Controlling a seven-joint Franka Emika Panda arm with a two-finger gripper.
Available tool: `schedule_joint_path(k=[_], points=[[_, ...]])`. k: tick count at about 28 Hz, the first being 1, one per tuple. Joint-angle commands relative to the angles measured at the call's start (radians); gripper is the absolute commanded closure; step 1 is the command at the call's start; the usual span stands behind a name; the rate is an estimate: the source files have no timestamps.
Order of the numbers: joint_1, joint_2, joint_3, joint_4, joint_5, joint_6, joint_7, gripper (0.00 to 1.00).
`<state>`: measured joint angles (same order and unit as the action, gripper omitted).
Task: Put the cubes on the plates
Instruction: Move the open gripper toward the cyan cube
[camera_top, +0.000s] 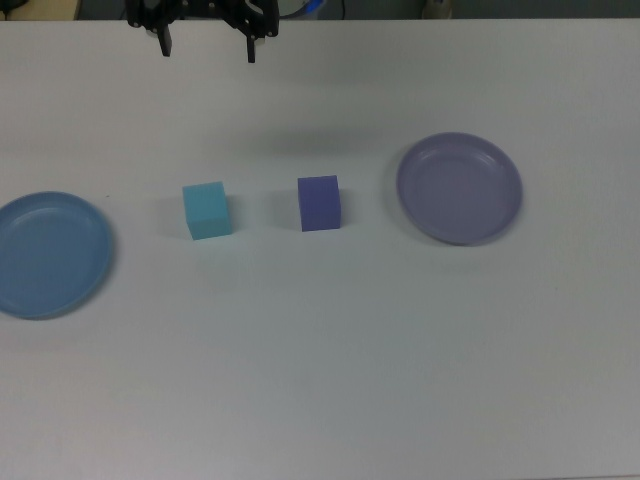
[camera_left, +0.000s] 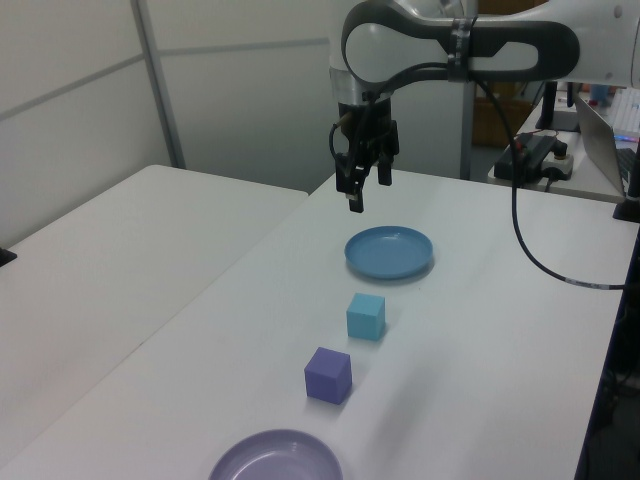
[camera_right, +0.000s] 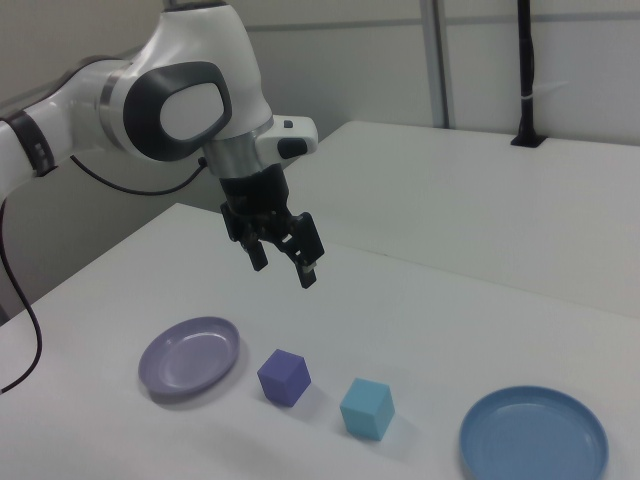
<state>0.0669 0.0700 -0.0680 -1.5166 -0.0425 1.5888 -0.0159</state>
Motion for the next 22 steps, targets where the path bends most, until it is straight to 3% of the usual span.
schedule_joint_path(k=[1, 16, 22], points=[[-0.007, -0.033, -0.009, -0.010, 0.018, -0.041, 0.074, 0.00], [0.002, -0.035, 0.007, -0.014, 0.044, -0.098, 0.063, 0.00], [0.001, -0.029, 0.007, -0.037, 0.030, -0.096, -0.035, 0.00]])
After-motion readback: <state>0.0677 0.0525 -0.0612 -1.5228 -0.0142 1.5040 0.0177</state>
